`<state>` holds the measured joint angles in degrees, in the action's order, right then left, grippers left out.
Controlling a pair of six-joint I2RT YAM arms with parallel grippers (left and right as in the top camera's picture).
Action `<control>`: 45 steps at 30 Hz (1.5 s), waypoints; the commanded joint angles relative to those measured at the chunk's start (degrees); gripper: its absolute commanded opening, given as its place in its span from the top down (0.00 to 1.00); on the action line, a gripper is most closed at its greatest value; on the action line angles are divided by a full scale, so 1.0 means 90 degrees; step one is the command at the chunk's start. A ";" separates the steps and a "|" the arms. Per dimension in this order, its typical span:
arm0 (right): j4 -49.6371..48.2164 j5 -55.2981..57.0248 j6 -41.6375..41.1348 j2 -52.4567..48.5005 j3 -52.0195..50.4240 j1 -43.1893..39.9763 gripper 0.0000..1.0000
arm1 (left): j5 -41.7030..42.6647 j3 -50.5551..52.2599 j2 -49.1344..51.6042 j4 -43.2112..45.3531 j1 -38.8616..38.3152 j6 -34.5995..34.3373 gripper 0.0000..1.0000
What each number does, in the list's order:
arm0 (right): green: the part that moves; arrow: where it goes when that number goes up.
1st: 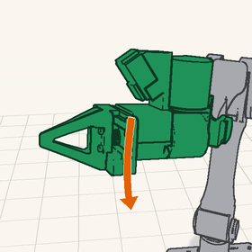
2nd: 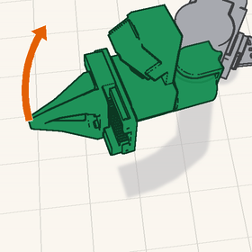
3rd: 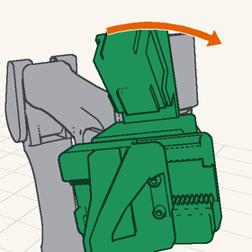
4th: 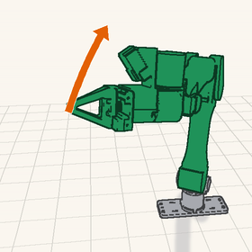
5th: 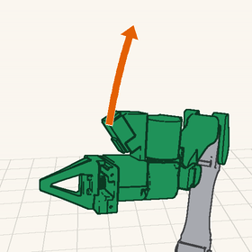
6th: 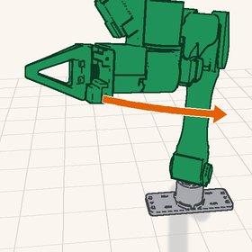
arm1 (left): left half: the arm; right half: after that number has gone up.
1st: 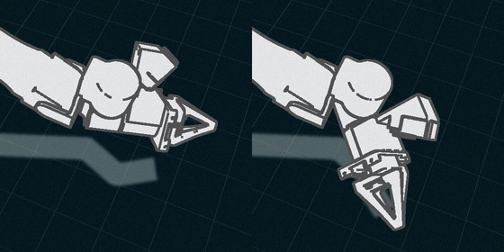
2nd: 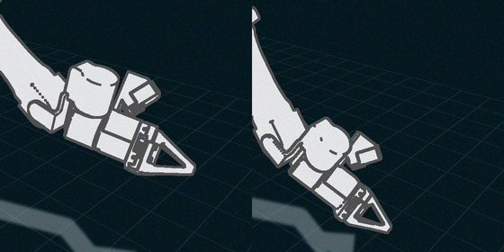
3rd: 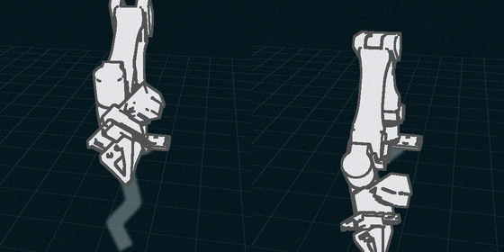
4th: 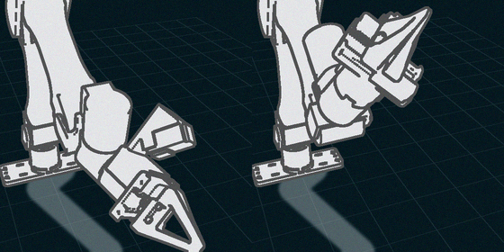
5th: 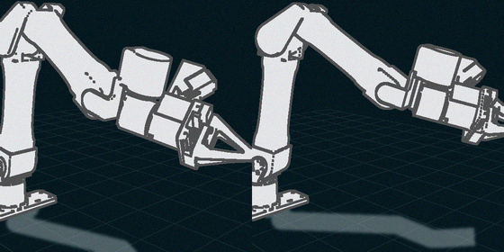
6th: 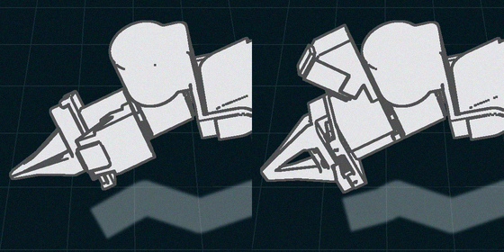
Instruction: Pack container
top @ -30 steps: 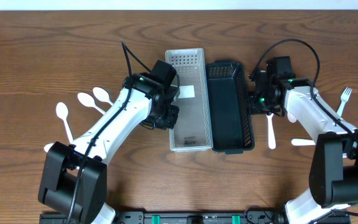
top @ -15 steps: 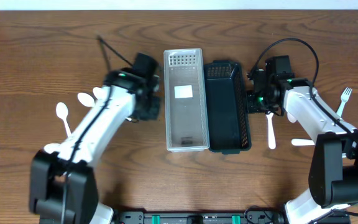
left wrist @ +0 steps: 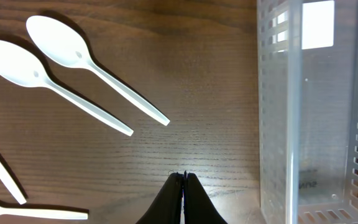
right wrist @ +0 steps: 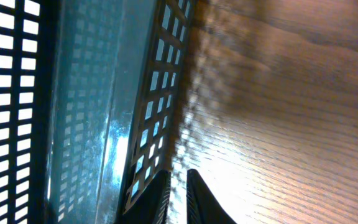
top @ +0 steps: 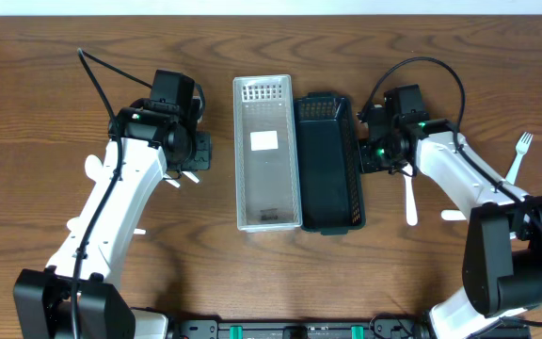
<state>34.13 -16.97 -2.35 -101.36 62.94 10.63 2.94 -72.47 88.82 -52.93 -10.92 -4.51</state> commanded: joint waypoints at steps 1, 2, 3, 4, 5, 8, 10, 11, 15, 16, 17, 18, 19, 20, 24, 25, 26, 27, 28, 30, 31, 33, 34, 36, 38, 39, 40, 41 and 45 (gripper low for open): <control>-0.0063 -0.0121 -0.0046 -0.0036 0.0143 0.0119 0.87 | -0.0078 -0.0090 -0.0085 -0.0019 0.0027 -0.0032 0.94; -0.0080 -0.0114 -0.0073 -0.0036 0.0143 0.0119 0.88 | -0.0078 -0.0090 -0.0085 -0.0019 0.0027 -0.0032 0.94; -0.0090 -0.0092 -0.0092 -0.0036 0.0143 0.0109 0.88 | -0.0080 -0.0090 -0.0085 -0.0022 0.0027 -0.0032 0.94; -0.0104 -0.0073 -0.0092 -0.0036 0.0143 0.0095 0.88 | -0.0080 -0.0090 -0.0090 -0.0022 0.0027 -0.0032 0.94; -0.0109 0.0019 -0.0134 -0.0036 0.0143 0.0068 0.88 | -0.0078 -0.0090 -0.0097 -0.0019 0.0027 -0.0032 0.94; -0.0046 0.0627 -0.0461 -0.0019 0.0170 -0.0080 0.85 | -0.0100 -0.0095 -0.0197 -0.0017 0.0027 -0.0029 0.94; 0.0131 0.0969 -0.0549 -0.0007 0.0296 -0.0245 0.73 | -0.0119 -0.0102 -0.0313 -0.0017 0.0027 -0.0027 0.93; 0.0260 0.1083 -0.0546 0.0010 0.0401 -0.0340 0.66 | -0.0121 -0.0104 -0.0398 -0.0015 0.0027 -0.0024 0.93; 0.1049 0.1673 -0.0551 0.0109 0.1110 -0.0823 0.46 | -0.0119 -0.0107 -0.0843 -0.0017 0.0027 -0.0029 0.69; 0.1292 0.1904 -0.0648 0.0124 0.1331 -0.0954 0.33 | -0.0119 -0.0107 -0.0971 -0.0019 0.0027 -0.0029 0.64; 0.1574 0.2191 -0.0794 0.0146 0.1588 -0.1112 0.24 | -0.0117 -0.0104 -0.1103 -0.0019 0.0027 -0.0032 0.57; 0.1795 0.2397 -0.0843 0.0146 0.1795 -0.1251 0.18 | -0.0117 -0.0107 -0.1265 -0.0022 0.0027 -0.0032 0.49; 0.2006 0.2548 -0.0882 0.0146 0.2006 -0.1413 0.12 | -0.0119 -0.0107 -0.1416 -0.0024 0.0027 -0.0032 0.37; 0.2157 0.2606 -0.0879 0.0146 0.2164 -0.1583 0.08 | -0.0117 -0.0107 -0.1557 -0.0027 0.0027 -0.0032 0.25; 0.2324 0.2494 -0.0884 0.0129 0.2239 -0.2174 0.03 | -0.0117 -0.0104 -0.2074 -0.0078 0.0027 -0.0034 0.03; 0.2334 0.2482 -0.0882 0.0095 0.2200 -0.2297 0.03 | -0.0117 -0.0104 -0.2174 -0.0102 0.0027 -0.0036 0.02; 0.2324 0.2455 -0.0882 0.0073 0.2135 -0.2429 0.02 | -0.0117 -0.0104 -0.2268 -0.0119 0.0027 -0.0039 0.02; 0.2278 0.2412 -0.0879 0.0039 0.2042 -0.2550 0.02 | -0.0117 -0.0104 -0.2365 -0.0138 0.0027 -0.0039 0.02; 0.2249 0.2368 -0.0874 0.0019 0.1996 -0.2611 0.02 | -0.0117 -0.0104 -0.2407 -0.0141 0.0027 -0.0039 0.02; 0.2176 0.2356 -0.0872 -0.0066 0.1863 -0.2742 0.05 | -0.0117 -0.0104 -0.2482 -0.0143 0.0027 -0.0039 0.02; 0.2157 0.2356 -0.0872 -0.0114 0.1824 -0.2769 0.06 | -0.0117 -0.0104 -0.2489 -0.0141 0.0027 -0.0039 0.02; 0.2125 0.2356 -0.0840 -0.0248 0.1778 -0.2773 0.08 | -0.0117 -0.0104 -0.2475 -0.0148 0.0027 -0.0039 0.02; 0.2108 0.2353 -0.0823 -0.0350 0.1778 -0.2764 0.08 | -0.0117 -0.0104 -0.2467 -0.0155 0.0027 -0.0041 0.02; 0.2064 0.2307 -0.0804 -0.0544 0.1778 -0.2737 0.08 | -0.0117 -0.0104 -0.2460 -0.0168 0.0027 -0.0058 0.02; 0.2035 0.2283 -0.0806 -0.0743 0.1780 -0.2708 0.08 | -0.0117 -0.0104 -0.2463 -0.0175 0.0027 -0.0058 0.02; 0.2013 0.2280 -0.0806 -0.0845 0.1780 -0.2686 0.08 | -0.0117 -0.0104 -0.2463 -0.0187 0.0027 -0.0058 0.02; 0.1989 0.2280 -0.0806 -0.0930 0.1778 -0.2674 0.08 | -0.0117 -0.0104 -0.2463 -0.0194 0.0027 -0.0058 0.02; 0.1960 0.2276 -0.0804 -0.1010 0.1780 -0.2659 0.08 | -0.0117 -0.0104 -0.2463 -0.0211 0.0027 -0.0058 0.02; 0.1841 0.2157 -0.0804 -0.1343 0.1780 -0.2625 0.08 | -0.0117 -0.0104 -0.2463 -0.0238 0.0027 -0.0058 0.02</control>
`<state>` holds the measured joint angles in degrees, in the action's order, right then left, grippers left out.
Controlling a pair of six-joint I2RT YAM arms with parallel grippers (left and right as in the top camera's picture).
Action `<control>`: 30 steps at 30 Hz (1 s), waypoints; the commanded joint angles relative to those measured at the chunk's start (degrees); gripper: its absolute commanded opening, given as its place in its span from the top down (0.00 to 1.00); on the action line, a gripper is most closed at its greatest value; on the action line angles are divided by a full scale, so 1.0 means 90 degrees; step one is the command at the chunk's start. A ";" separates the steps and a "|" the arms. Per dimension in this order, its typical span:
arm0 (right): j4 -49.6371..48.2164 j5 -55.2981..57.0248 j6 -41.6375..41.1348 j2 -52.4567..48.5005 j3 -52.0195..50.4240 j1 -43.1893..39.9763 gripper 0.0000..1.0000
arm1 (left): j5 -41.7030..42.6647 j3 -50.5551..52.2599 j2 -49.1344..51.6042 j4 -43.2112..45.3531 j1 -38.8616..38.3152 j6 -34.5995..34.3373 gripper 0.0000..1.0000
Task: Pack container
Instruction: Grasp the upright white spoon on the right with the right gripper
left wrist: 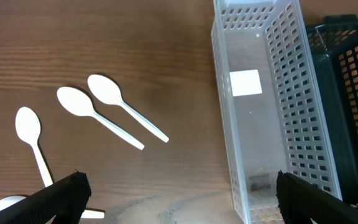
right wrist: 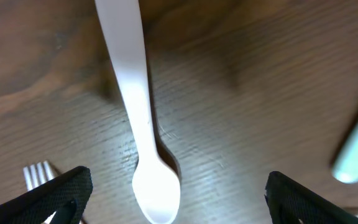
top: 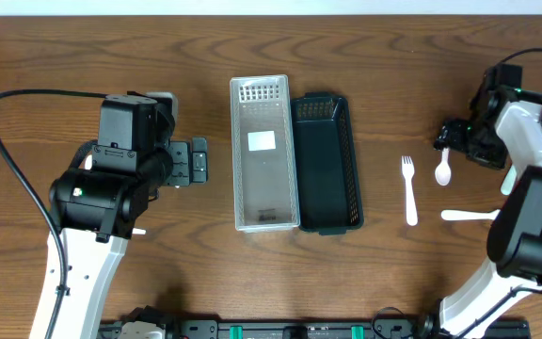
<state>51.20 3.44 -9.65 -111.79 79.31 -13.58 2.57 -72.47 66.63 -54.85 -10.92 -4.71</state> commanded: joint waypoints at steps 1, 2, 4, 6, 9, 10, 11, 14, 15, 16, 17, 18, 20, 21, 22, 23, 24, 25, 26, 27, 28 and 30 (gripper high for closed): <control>-0.0073 -0.0153 0.0010 -0.0253 -0.0041 0.0066 0.09 | -0.0075 -0.0104 0.0002 -0.0024 0.0027 -0.0036 0.02; -0.0095 -0.0187 0.0010 -0.0318 -0.0039 0.0066 0.09 | -0.0075 -0.0104 0.0002 -0.0024 0.0027 -0.0036 0.02; -0.0119 -0.0248 0.0010 -0.0432 -0.0039 0.0068 0.09 | -0.0075 -0.0104 0.0002 -0.0024 0.0027 -0.0036 0.02; -0.0148 -0.0265 0.0012 -0.0512 -0.0039 0.0070 0.09 | -0.0075 -0.0104 0.0002 -0.0024 0.0027 -0.0036 0.02; -0.0180 -0.0267 0.0036 -0.0585 -0.0041 0.0085 0.11 | -0.0075 -0.0104 0.0002 -0.0024 0.0027 -0.0036 0.02; -0.0182 -0.0270 0.0056 -0.0612 -0.0039 0.0090 0.13 | -0.0075 -0.0104 0.0002 -0.0024 0.0027 -0.0036 0.02; -0.0175 -0.0270 0.0053 -0.0619 -0.0041 0.0095 0.14 | -0.0075 -0.0104 0.0002 -0.0024 0.0027 -0.0036 0.02; -0.0163 -0.0272 0.0053 -0.0673 -0.0041 0.0102 0.16 | -0.0075 -0.0104 0.0002 -0.0024 0.0027 -0.0036 0.02; -0.0165 -0.0272 0.0053 -0.0699 -0.0041 0.0102 0.16 | -0.0075 -0.0104 0.0002 -0.0024 0.0027 -0.0036 0.02; -0.0163 -0.0272 0.0053 -0.0704 -0.0041 0.0102 0.16 | -0.0075 -0.0104 0.0002 -0.0024 0.0027 -0.0036 0.02; -0.0163 -0.0272 0.0053 -0.0719 -0.0041 0.0102 0.18 | -0.0075 -0.0104 0.0002 -0.0024 0.0027 -0.0036 0.02; -0.0163 -0.0272 0.0053 -0.0719 -0.0041 0.0102 0.19 | -0.0075 -0.0104 0.0002 -0.0024 0.0027 -0.0036 0.02; -0.0163 -0.0272 0.0053 -0.0719 -0.0041 0.0102 0.22 | -0.0075 -0.0104 0.0002 -0.0024 0.0027 -0.0036 0.02; -0.0163 -0.0272 0.0053 -0.0719 -0.0041 0.0102 0.24 | -0.0075 -0.0104 0.0002 -0.0024 0.0027 -0.0036 0.02; -0.0155 -0.0272 0.0056 -0.0719 -0.0041 0.0102 0.25 | -0.0075 -0.0104 0.0002 -0.0027 0.0027 -0.0036 0.02; -0.0146 -0.0272 0.0056 -0.0719 -0.0041 0.0102 0.27 | -0.0075 -0.0104 0.0002 -0.0027 0.0027 -0.0036 0.02; -0.0146 -0.0272 0.0056 -0.0719 -0.0041 0.0102 0.28 | -0.0075 -0.0104 0.0002 -0.0027 0.0027 -0.0036 0.02; -0.0146 -0.0272 0.0056 -0.0719 -0.0041 0.0102 0.28 | -0.0075 -0.0104 0.0002 -0.0027 0.0027 -0.0036 0.02; -0.0148 -0.0272 0.0056 -0.0719 -0.0041 0.0100 0.28 | -0.0075 -0.0104 0.0002 -0.0027 0.0027 -0.0036 0.02; -0.0155 -0.0272 0.0056 -0.0719 -0.0041 0.0100 0.28 | -0.0075 -0.0104 0.0002 -0.0029 0.0027 -0.0036 0.02; -0.0168 -0.0272 0.0056 -0.0719 -0.0041 0.0100 0.28 | -0.0075 -0.0104 0.0002 -0.0036 0.0027 -0.0036 0.02; -0.0204 -0.0272 0.0056 -0.0719 -0.0041 0.0100 0.28 | -0.0075 -0.0104 0.0002 -0.0049 0.0027 -0.0036 0.02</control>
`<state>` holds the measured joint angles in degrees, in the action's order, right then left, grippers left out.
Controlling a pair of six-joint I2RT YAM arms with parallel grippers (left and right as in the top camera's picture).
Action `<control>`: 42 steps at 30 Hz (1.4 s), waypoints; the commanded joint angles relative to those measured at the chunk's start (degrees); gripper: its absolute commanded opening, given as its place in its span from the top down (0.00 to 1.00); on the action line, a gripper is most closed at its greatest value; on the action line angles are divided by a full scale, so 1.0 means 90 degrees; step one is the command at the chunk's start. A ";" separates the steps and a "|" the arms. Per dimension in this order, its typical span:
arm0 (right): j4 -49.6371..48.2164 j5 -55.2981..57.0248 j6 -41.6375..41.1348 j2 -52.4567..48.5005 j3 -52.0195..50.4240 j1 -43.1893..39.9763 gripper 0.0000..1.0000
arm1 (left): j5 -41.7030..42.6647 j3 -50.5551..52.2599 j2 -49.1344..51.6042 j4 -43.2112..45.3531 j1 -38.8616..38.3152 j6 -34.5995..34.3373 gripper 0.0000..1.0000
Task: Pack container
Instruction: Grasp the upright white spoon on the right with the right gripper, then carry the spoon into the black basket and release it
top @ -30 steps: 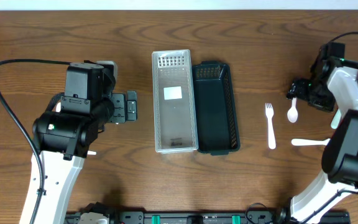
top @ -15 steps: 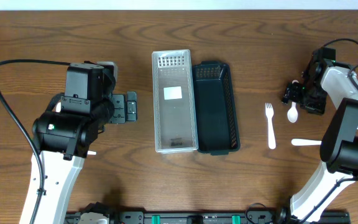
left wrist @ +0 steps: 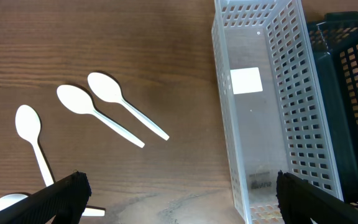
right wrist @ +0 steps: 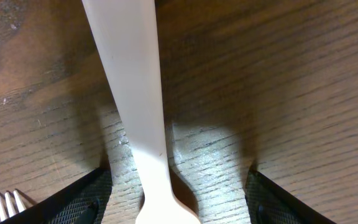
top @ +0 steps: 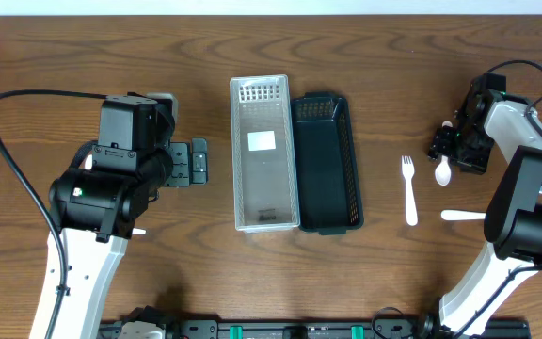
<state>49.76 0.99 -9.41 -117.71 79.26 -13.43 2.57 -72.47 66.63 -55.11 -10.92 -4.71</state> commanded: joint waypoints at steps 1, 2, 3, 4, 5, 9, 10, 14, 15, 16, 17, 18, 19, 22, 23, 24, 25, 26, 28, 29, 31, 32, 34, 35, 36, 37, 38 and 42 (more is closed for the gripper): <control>-0.0063 0.0000 0.0029 -0.0061 -0.0036 0.0083 0.28 | -0.0075 -0.0104 0.0002 -0.0024 0.0027 -0.0036 0.02; -0.0090 0.0000 0.0029 -0.0063 -0.0036 0.0083 0.28 | -0.0073 -0.0104 0.0002 -0.0029 0.0027 -0.0036 0.02; -0.0109 0.0000 0.0029 -0.0068 -0.0039 0.0083 0.28 | -0.0075 -0.0104 0.0002 -0.0039 0.0027 -0.0036 0.02; -0.0129 0.0000 0.0029 -0.0075 -0.0039 0.0083 0.28 | -0.0073 -0.0104 0.0002 -0.0046 0.0027 -0.0036 0.02; -0.0131 -0.0002 0.0032 -0.0083 -0.0039 0.0085 0.28 | -0.0073 -0.0104 0.0002 -0.0046 0.0027 -0.0036 0.02; -0.0148 -0.0002 0.0058 -0.0211 -0.0039 0.0083 0.27 | -0.0075 -0.0104 0.0002 -0.0046 0.0027 -0.0036 0.02; -0.0148 -0.0002 0.0061 -0.0260 -0.0039 0.0085 0.27 | -0.0075 -0.0104 0.0002 -0.0046 0.0027 -0.0036 0.02; -0.0148 -0.0051 0.0148 -0.0454 -0.0039 0.0085 0.25 | -0.0075 -0.0104 0.0002 -0.0046 0.0027 -0.0036 0.02; -0.0141 -0.0078 0.0148 -0.0469 -0.0039 0.0083 0.25 | -0.0075 -0.0104 0.0002 -0.0046 0.0027 -0.0036 0.02; -0.0143 -0.0102 0.0148 -0.0483 -0.0039 0.0085 0.25 | -0.0075 -0.0104 0.0002 -0.0046 0.0027 -0.0036 0.02; -0.0148 -0.0155 0.0148 -0.0483 -0.0039 0.0085 0.26 | -0.0075 -0.0104 0.0002 -0.0044 0.0027 -0.0036 0.02; -0.0151 -0.0180 0.0148 -0.0483 -0.0036 0.0085 0.27 | -0.0075 -0.0104 0.0002 -0.0044 0.0027 -0.0036 0.02; -0.0151 -0.0187 0.0146 -0.0483 -0.0036 0.0085 0.29 | -0.0073 -0.0104 0.0002 -0.0044 0.0027 -0.0036 0.02; -0.0148 -0.0187 0.0146 -0.0483 -0.0036 0.0085 0.41 | -0.0075 -0.0104 0.0002 -0.0041 0.0027 -0.0036 0.02; -0.0148 -0.0187 0.0146 -0.0483 -0.0036 0.0085 0.45 | -0.0073 -0.0104 0.0002 -0.0041 0.0027 -0.0036 0.02; -0.0148 -0.0187 0.0146 -0.0483 -0.0036 0.0085 0.50 | -0.0075 -0.0104 0.0002 -0.0041 0.0027 -0.0036 0.02; -0.0148 -0.0187 0.0146 -0.0483 -0.0036 0.0085 0.53 | -0.0075 -0.0104 0.0002 -0.0044 0.0027 -0.0036 0.02; -0.0148 -0.0187 0.0146 -0.0483 -0.0036 0.0085 0.57 | -0.0075 -0.0104 0.0002 -0.0041 0.0027 -0.0036 0.02; -0.0148 -0.0189 0.0146 -0.0483 -0.0036 0.0085 0.67 | -0.0075 -0.0104 0.0002 -0.0041 0.0027 -0.0036 0.02; -0.0148 -0.0189 0.0146 -0.0483 -0.0036 0.0085 0.70 | -0.0075 -0.0104 0.0002 -0.0044 0.0027 -0.0036 0.02; -0.0148 -0.0187 0.0146 -0.0483 -0.0036 0.0085 0.75 | -0.0075 -0.0104 0.0002 -0.0041 0.0027 -0.0036 0.02; -0.0151 -0.0187 0.0146 -0.0483 -0.0036 0.0085 0.78 | -0.0073 -0.0104 0.0002 -0.0044 0.0027 -0.0036 0.02; -0.0148 -0.0189 0.0146 -0.0483 -0.0036 0.0085 0.84 | -0.0075 -0.0104 0.0002 -0.0044 0.0027 -0.0036 0.02; -0.0148 -0.0189 0.0146 -0.0483 -0.0036 0.0085 0.86 | -0.0075 -0.0104 0.0002 -0.0041 0.0027 -0.0034 0.02; -0.0151 -0.0189 0.0146 -0.0483 -0.0036 0.0085 0.89 | -0.0075 -0.0104 0.0002 -0.0041 0.0027 -0.0034 0.02; -0.0151 -0.0187 0.0146 -0.0483 -0.0036 0.0085 0.89 | -0.0075 -0.0104 0.0002 -0.0041 0.0027 -0.0034 0.02; -0.0148 -0.0187 0.0146 -0.0483 -0.0036 0.0085 0.91 | -0.0075 -0.0104 0.0002 -0.0041 0.0027 -0.0034 0.02; -0.0121 -0.0267 0.0141 -0.0457 -0.0017 0.0087 0.99 | -0.0075 -0.0104 0.0002 -0.0041 0.0027 -0.0034 0.02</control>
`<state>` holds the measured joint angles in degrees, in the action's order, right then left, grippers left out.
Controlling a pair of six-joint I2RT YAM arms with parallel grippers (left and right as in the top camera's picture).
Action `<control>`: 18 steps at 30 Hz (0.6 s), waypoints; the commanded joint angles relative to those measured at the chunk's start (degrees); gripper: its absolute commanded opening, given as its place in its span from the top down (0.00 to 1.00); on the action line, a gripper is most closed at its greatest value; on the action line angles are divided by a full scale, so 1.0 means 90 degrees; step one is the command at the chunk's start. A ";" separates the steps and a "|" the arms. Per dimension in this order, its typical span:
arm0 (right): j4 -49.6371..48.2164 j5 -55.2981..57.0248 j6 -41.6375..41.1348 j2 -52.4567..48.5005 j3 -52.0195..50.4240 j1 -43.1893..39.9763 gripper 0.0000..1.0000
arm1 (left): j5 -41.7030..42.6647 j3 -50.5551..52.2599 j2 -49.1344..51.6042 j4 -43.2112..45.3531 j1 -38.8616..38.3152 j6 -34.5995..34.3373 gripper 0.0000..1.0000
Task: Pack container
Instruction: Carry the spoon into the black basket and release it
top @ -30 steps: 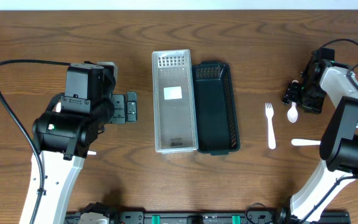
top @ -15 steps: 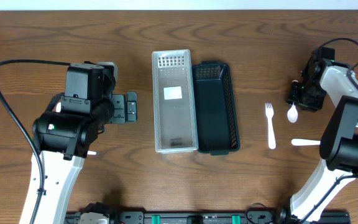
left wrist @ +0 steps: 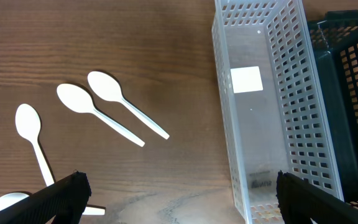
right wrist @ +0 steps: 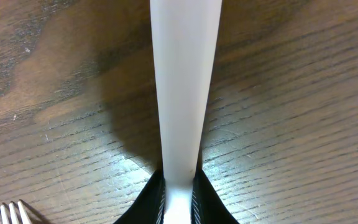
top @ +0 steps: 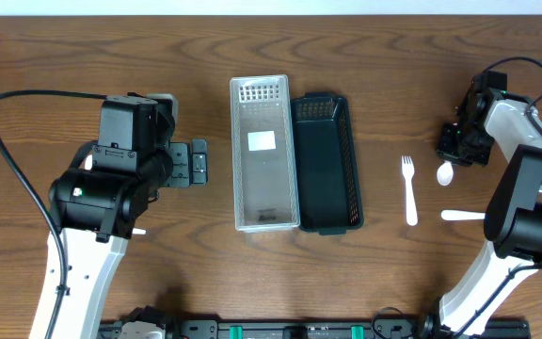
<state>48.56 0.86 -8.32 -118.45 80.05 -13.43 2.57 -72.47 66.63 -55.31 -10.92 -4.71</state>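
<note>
Two empty baskets stand side by side mid-table: a clear one (top: 237, 160) (left wrist: 227, 124) and a dark one (top: 327, 179) (left wrist: 353, 93). At the far right a white spoon (top: 445, 173) lies on the wood, and my right gripper (top: 462, 143) (right wrist: 179, 202) is shut on its handle (right wrist: 182, 81). My left gripper (top: 191, 162) (left wrist: 179, 199) hangs open, high over the table left of the clear basket. Below it lie white spoons (left wrist: 126, 114) (left wrist: 98, 115) (left wrist: 35, 143).
A white fork (top: 408, 188) lies between the dark basket and the right gripper; its tines (right wrist: 8, 213) show at the right wrist view's lower left. Another white utensil (top: 464, 216) lies nearer the front. A fourth spoon (left wrist: 11, 202) peeks in by the left finger.
The right gripper, then open astride the spoon's handle, has shut on it. The left arm and both baskets have not moved.
First both grippers were shut and low, the left beside the clear basket, the right against the dark basket's outer wall. Then the left hung high and open, and the right was open over a spoon far right. It then straddled the handle and now grips it.
</note>
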 commanded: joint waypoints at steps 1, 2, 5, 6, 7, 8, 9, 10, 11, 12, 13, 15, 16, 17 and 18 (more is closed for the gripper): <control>0.0039 -0.0369 0.0017 -0.0325 -0.0085 0.0100 0.99 | -0.0075 -0.0104 0.0002 -0.0022 0.0027 -0.0034 0.02; 0.0073 -0.0478 0.0022 -0.0255 -0.0049 0.0124 0.99 | -0.0075 -0.0104 0.0002 -0.0022 0.0027 -0.0034 0.02; 0.0304 -0.0733 0.0022 0.0073 0.0175 0.0260 0.98 | -0.0075 -0.0104 0.0002 -0.0022 0.0027 -0.0034 0.02; 0.0427 -0.0814 0.0024 0.0236 0.0304 0.0333 0.98 | -0.0075 -0.0104 0.0002 -0.0019 0.0027 -0.0034 0.02; 0.0559 -0.0879 0.0024 0.0420 0.0457 0.0430 0.98 | -0.0075 -0.0104 0.0002 -0.0019 0.0027 -0.0034 0.02; 0.0668 -0.0928 0.0024 0.0590 0.0595 0.0525 0.98 | -0.0075 -0.0104 0.0002 -0.0019 0.0027 -0.0034 0.02; 0.0767 -0.0974 0.0024 0.0772 0.0738 0.0634 0.97 | -0.0075 -0.0104 0.0002 -0.0022 0.0027 -0.0034 0.02; 0.0872 -0.0991 0.0024 0.0988 0.0906 0.0784 0.97 | -0.0075 -0.0104 0.0002 -0.0022 0.0027 -0.0034 0.02; 0.0964 -0.1003 0.0024 0.1217 0.1071 0.0962 0.98 | -0.0075 -0.0104 0.0002 -0.0027 0.0027 -0.0034 0.02; 0.1018 -0.1010 0.0024 0.1401 0.1200 0.1139 0.97 | -0.0075 -0.0104 0.0002 -0.0032 0.0027 -0.0034 0.02; 0.1064 -0.1010 0.0024 0.1581 0.1319 0.1331 0.97 | -0.0075 -0.0104 0.0002 -0.0039 0.0027 -0.0034 0.02; 0.1078 -0.1008 0.0022 0.1914 0.1484 0.1780 0.96 | -0.0075 -0.0104 0.0002 -0.0044 0.0027 -0.0034 0.02; 0.1047 -0.1008 -0.0002 0.2062 0.1520 0.2030 0.96 | -0.0075 -0.0102 0.0002 -0.0044 0.0027 -0.0034 0.02; 0.1008 -0.1001 -0.0073 0.2149 0.1520 0.2239 0.96 | -0.0075 -0.0102 0.0002 -0.0044 0.0027 -0.0034 0.02; 0.0993 -0.1001 -0.0163 0.2205 0.1520 0.2467 0.96 | -0.0075 -0.0100 0.0002 -0.0044 0.0027 -0.0034 0.02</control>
<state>57.34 -6.61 -8.34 -102.26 92.73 2.70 2.57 -72.47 66.63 -55.51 -10.92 -4.71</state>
